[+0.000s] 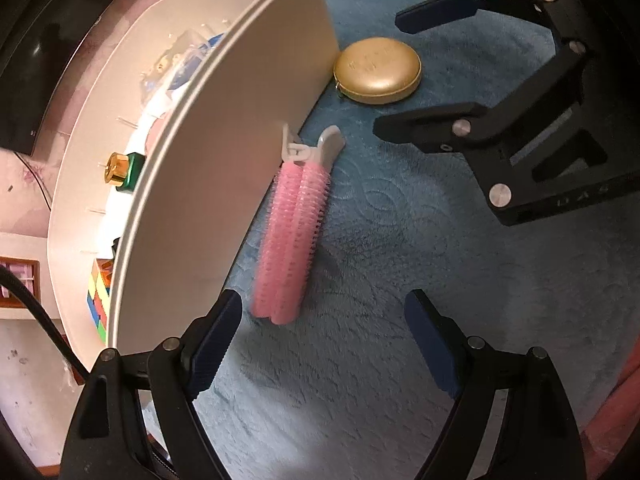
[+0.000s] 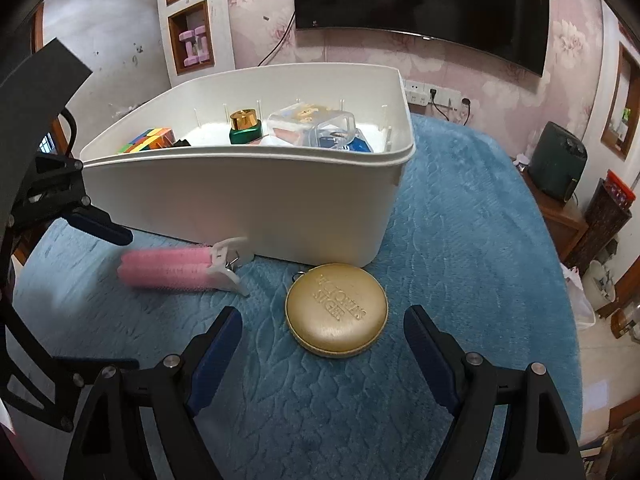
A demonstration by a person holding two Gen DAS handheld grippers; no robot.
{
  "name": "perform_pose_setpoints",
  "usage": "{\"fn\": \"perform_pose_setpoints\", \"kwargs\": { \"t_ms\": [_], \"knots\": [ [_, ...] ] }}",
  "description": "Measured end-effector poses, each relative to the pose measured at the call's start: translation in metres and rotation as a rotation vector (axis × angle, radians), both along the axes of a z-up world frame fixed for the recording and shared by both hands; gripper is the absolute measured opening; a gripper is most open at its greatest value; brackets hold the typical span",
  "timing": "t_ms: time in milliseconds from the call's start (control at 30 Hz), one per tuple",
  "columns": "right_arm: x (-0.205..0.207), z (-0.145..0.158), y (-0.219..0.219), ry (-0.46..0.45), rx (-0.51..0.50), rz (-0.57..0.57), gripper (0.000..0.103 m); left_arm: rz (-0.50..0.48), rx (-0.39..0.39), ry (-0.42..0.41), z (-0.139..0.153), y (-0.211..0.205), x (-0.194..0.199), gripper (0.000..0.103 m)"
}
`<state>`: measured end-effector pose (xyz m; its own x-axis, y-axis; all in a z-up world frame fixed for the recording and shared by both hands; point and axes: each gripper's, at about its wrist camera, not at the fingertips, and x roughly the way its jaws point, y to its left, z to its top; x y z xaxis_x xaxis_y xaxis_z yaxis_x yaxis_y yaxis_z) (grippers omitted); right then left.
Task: Organize rigid objects
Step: 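Grasp the pink hair-roller clip with the left tool while the right tool grasps the gold compact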
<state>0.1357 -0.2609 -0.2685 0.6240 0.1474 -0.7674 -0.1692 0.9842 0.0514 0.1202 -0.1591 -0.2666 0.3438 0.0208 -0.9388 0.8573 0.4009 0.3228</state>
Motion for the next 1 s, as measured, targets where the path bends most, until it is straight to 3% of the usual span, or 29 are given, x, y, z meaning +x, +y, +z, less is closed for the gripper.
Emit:
{"fn": "perform_pose_setpoints", "kwargs": {
  "t_ms": [267,600,900,1000],
  "knots": [
    [0.01,-0.008,0.0,0.044,0.028,0.006,0.084,-0.007,-0.043,0.052,0.006,-0.005,0.002,0.086],
    [0.012,-0.012,0.001,0.051,0.031,0.002,0.084,0.009,-0.129,0.159,0.009,0.004,0.036,0.088],
    [0.015,-0.012,0.002,0.05,0.034,-0.001,0.083,-0.012,-0.19,0.147,0.016,-0.003,0.028,0.088],
    [0.015,-0.011,0.002,0.048,0.024,-0.013,0.076,-0.009,-0.199,0.153,0.022,-0.007,0.027,0.086]
  ]
}}
